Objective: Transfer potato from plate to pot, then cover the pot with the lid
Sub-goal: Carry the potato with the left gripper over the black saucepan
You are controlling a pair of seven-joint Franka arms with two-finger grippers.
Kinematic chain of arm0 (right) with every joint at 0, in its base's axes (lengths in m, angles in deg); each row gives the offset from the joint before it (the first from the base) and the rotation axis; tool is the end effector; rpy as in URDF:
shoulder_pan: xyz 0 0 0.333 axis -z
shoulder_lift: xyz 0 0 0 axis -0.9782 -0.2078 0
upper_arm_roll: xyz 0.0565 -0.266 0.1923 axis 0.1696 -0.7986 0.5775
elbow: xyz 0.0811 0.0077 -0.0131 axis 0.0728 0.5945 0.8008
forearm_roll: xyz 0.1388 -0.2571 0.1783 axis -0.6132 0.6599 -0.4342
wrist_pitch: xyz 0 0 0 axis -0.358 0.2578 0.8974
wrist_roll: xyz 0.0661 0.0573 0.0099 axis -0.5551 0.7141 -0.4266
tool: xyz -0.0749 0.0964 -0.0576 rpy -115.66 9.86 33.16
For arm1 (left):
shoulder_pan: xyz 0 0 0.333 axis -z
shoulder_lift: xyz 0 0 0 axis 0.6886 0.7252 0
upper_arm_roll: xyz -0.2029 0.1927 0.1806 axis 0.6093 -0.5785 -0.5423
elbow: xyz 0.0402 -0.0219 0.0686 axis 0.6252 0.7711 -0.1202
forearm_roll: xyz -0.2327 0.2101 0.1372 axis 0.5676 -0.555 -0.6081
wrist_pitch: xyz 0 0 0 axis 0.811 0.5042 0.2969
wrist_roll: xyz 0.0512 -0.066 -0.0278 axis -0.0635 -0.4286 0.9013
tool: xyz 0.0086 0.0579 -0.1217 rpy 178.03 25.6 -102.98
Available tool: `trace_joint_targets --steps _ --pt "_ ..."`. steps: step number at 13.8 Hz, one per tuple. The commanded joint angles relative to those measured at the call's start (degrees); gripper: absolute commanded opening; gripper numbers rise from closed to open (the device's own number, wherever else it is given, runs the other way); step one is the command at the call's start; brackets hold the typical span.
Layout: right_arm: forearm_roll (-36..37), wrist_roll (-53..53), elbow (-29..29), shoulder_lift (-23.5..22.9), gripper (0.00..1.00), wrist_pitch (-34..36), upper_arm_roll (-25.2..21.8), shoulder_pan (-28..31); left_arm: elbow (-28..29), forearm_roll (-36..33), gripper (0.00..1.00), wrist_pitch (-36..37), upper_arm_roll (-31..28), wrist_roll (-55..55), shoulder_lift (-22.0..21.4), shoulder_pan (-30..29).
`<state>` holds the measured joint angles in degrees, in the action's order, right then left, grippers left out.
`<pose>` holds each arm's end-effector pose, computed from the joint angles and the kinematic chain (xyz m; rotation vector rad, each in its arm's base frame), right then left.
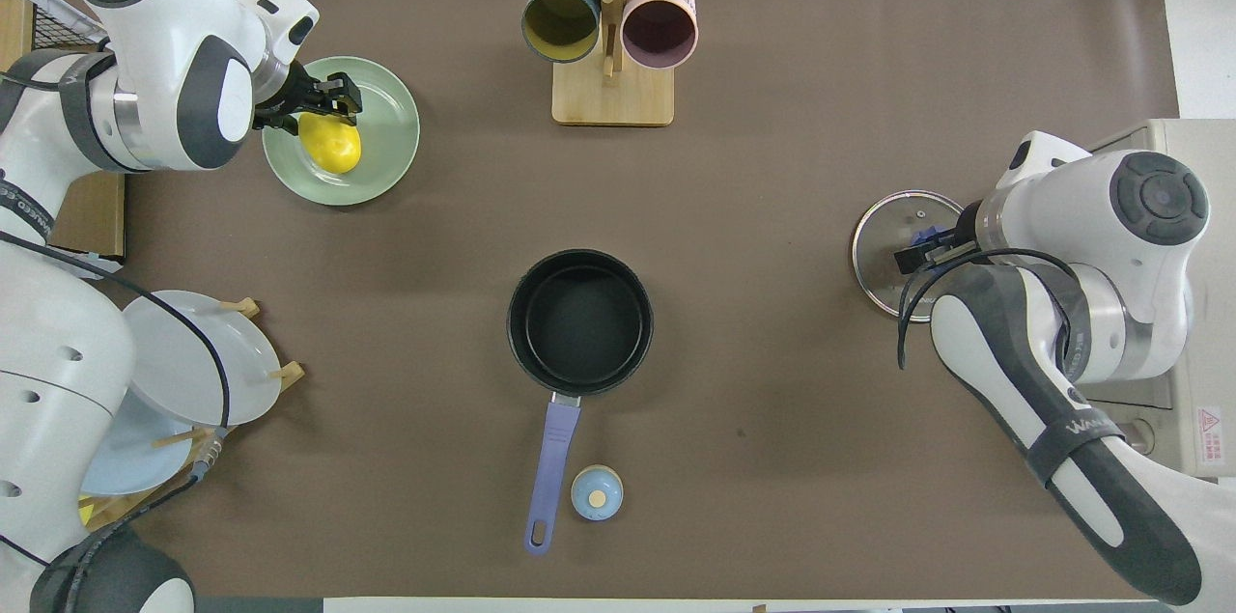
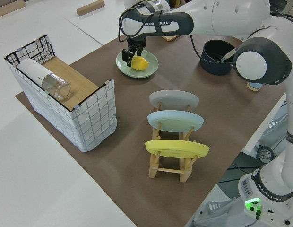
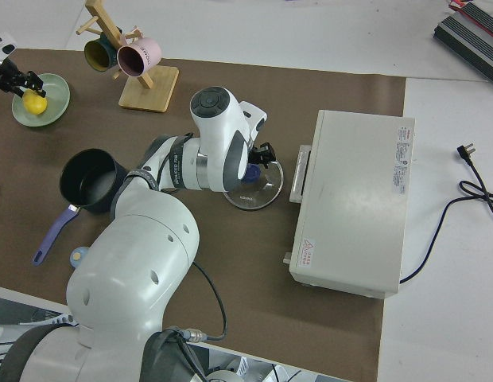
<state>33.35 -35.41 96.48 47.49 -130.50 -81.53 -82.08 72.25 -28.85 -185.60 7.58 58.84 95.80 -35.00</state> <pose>0.5217 0.0117 0.3630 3.0680 0.5261 0.0821 0.6892 -0.0997 0.3383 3.1173 0.1157 0.0027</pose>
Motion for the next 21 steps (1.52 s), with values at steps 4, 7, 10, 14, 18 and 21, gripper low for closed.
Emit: trace_joint_targets --steps 4,7,10,14,18,21 --pt "-0.67 -0.76 2.29 0.91 0.99 -0.99 0.48 1.26 2.10 -1.04 0.00 3.78 -0.14 1.00 -7.24 0.89" --pt "-0.67 -0.67 2.73 0.99 0.99 -0.99 0.48 1.17 2.19 2.65 0.00 10.37 0.30 2.05 -15.84 1.15" --pt "-0.67 -0.50 2.90 0.99 0.99 -1.07 0.48 1.17 3.06 3.63 0.00 15.91 0.39 11.26 -22.09 6.14" --pt "-0.67 0.21 2.81 0.91 0.96 -2.04 0.48 1.17 11.65 3.54 0.00 16.03 0.39 24.79 -29.39 17.65" --pt "-0.75 0.21 2.73 0.73 0.95 -2.74 0.48 1.08 27.11 3.54 0.00 2.07 0.39 30.00 -35.90 26.89" --pt "-0.75 0.21 2.73 0.03 0.95 -2.74 0.48 1.08 32.15 2.93 0.00 -2.42 0.30 29.92 -35.30 30.15"
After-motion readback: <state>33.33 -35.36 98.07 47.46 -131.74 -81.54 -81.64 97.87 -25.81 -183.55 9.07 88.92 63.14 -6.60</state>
